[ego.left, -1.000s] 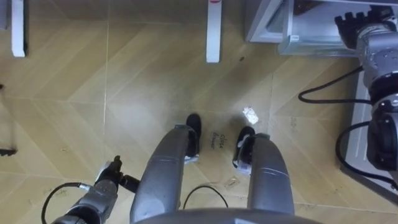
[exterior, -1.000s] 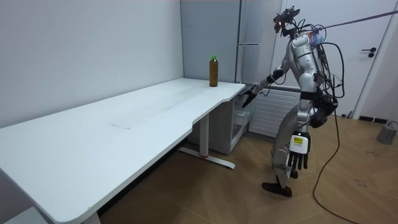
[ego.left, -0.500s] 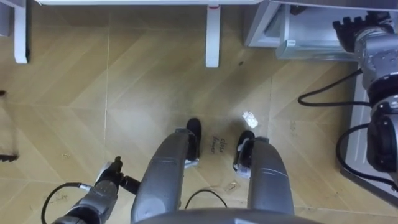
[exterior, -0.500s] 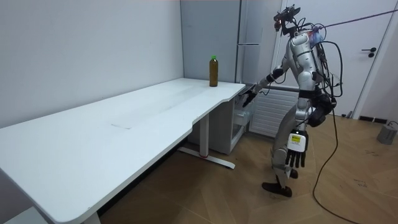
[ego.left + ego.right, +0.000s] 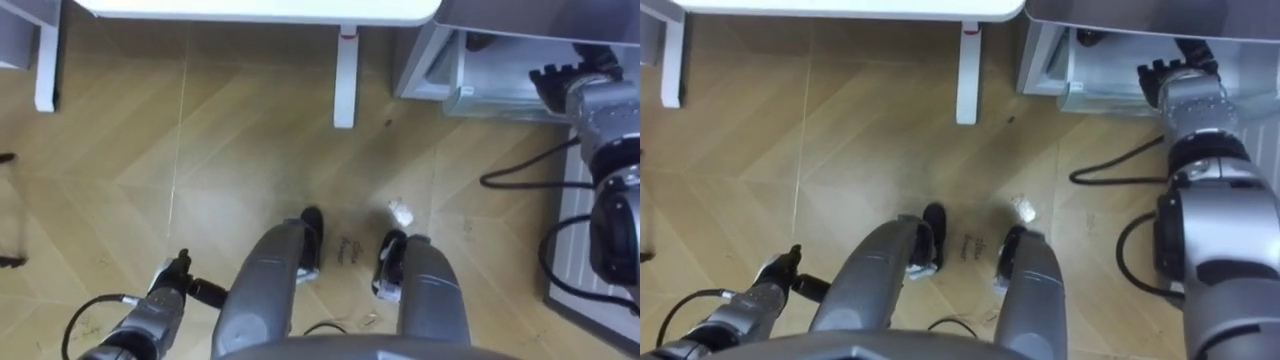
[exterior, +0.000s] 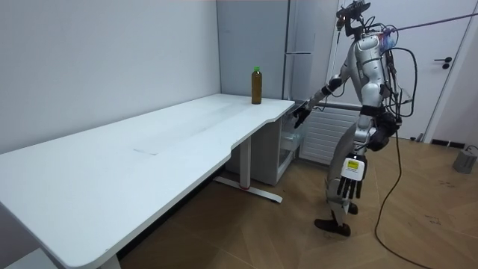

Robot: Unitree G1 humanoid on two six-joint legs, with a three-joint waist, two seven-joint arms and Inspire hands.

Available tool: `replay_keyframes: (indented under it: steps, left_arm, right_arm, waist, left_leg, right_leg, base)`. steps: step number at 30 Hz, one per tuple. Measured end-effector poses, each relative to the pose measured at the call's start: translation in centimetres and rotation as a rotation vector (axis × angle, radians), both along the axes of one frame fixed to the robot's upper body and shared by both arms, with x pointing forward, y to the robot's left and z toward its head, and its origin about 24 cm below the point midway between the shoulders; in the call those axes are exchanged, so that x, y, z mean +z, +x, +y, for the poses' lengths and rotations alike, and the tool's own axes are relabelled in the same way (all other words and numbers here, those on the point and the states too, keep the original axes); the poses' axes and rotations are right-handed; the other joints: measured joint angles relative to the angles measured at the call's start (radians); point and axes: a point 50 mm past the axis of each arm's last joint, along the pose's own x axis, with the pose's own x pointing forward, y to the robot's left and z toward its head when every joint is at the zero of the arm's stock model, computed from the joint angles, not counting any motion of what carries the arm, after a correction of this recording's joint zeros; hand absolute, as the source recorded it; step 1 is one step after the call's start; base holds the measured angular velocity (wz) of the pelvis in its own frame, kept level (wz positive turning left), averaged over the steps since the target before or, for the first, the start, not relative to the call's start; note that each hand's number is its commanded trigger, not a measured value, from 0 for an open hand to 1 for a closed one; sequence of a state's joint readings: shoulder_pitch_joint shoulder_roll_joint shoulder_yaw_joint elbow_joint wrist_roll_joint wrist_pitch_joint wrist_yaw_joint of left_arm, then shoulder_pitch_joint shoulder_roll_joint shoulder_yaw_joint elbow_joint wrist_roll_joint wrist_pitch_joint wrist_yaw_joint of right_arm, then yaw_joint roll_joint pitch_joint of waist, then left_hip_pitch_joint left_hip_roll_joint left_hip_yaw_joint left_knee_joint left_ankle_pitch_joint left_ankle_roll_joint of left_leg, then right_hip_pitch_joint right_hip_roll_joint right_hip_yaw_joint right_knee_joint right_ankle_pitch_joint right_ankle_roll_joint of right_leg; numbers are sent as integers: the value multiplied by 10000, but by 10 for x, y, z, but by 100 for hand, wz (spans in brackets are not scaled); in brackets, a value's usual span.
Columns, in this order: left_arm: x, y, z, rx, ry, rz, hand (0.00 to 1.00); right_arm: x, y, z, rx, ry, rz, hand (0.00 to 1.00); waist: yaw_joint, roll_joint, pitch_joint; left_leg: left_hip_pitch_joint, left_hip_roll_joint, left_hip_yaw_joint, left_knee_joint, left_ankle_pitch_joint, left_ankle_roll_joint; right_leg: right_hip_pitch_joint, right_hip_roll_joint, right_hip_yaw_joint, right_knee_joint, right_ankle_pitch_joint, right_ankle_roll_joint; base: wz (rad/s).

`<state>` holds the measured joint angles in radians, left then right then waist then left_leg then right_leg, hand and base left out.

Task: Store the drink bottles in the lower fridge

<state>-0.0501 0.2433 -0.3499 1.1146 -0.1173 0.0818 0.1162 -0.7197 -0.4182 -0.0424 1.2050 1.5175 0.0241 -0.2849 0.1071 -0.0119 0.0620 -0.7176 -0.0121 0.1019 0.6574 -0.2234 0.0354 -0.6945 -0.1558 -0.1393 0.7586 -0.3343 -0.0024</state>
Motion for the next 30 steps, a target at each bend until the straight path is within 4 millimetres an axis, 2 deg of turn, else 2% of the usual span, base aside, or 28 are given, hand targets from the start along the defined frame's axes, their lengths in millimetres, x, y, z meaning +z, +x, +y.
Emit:
replay_keyframes:
  steps: [4, 12, 19, 20, 21, 23, 25, 27, 28, 30]
  left_arm:
    - [0, 0, 2, 162, -192, 26, 0]
    - [1, -4, 9, 246, -238, 158, 0]
    - [0, -12, 15, 696, -227, 233, 0]
    - [0, -15, 15, 683, -183, 300, 0]
    - [-1, -19, 18, 732, -101, 389, 0]
    - [-1, -26, 22, 950, -21, 495, 0]
    - [-3, -36, 25, 1299, -16, 623, 0]
    - [-4, -52, 29, 1440, 144, 945, 0]
    - [-5, -55, 30, 1452, 200, 1019, 0]
    - [-6, -69, 33, 1350, 424, 1371, 0]
  right_arm:
    - [-5, -4, -1, 122, -133, 19, 0]
    - [-38, -33, -8, 150, 86, 984, 0]
    - [-60, -57, -13, 252, -192, 1771, 0]
    - [-67, -64, -13, 273, -130, 1874, 0]
    - [-75, -73, -12, 350, -86, 1957, 0]
    - [-84, -84, -11, 672, -251, 2142, 0]
    - [-94, -100, -13, 860, -336, 2217, 0]
    - [-104, -118, -15, 895, -279, 2348, 0]
    - [-106, -122, -16, 921, -289, 2365, 0]
    - [-111, -132, -15, 1274, -497, 2363, 0]
  waist:
    - [-20, 9, -1]
    - [57, 16, -5]
    - [-22, 133, -99]
    - [-41, 155, -139]
    - [-83, 154, -235]
    - [-247, 130, -348]
    - [-411, 100, -426]
    - [-559, -44, -599]
    - [-588, -89, -621]
    - [-766, -216, -724]
  left_leg:
    - [153, -8, 5, -19, 1, 0]
    - [1664, -17, -74, -793, 1, 2]
    - [2896, -5, -73, -1605, 13, 18]
    - [3240, -18, -66, -1831, 15, 20]
    - [3556, -19, -66, -2008, 17, 22]
    - [4034, -21, -71, -2207, 16, 21]
    - [4643, -76, -64, -2467, 16, 18]
    - [5454, -88, -29, -2902, 14, 13]
    - [5661, -75, -15, -2981, 10, 7]
    - [6195, 27, -6, -3184, -43, -80]
  right_leg:
    - [168, 2, -10, -36, 0, -1]
    - [1739, 96, -127, -958, 84, 133]
    - [3189, 304, -254, -2246, 432, 266]
    - [3561, 328, -262, -2480, 483, 303]
    - [3917, 343, -286, -2713, 516, 331]
    - [4427, 356, -319, -3010, 540, 369]
    - [5091, 382, -379, -3402, 595, 396]
    - [5849, 432, -387, -3844, 614, 412]
    - [6044, 461, -374, -3965, 636, 408]
    - [6674, 619, -359, -4389, 755, 371]
  base:
    - [0]
    - [-1]
    - [-3]
    - [0]
    - [0]
    - [0]
    - [0]
    - [-7]
    - [-12]
    - [-8]
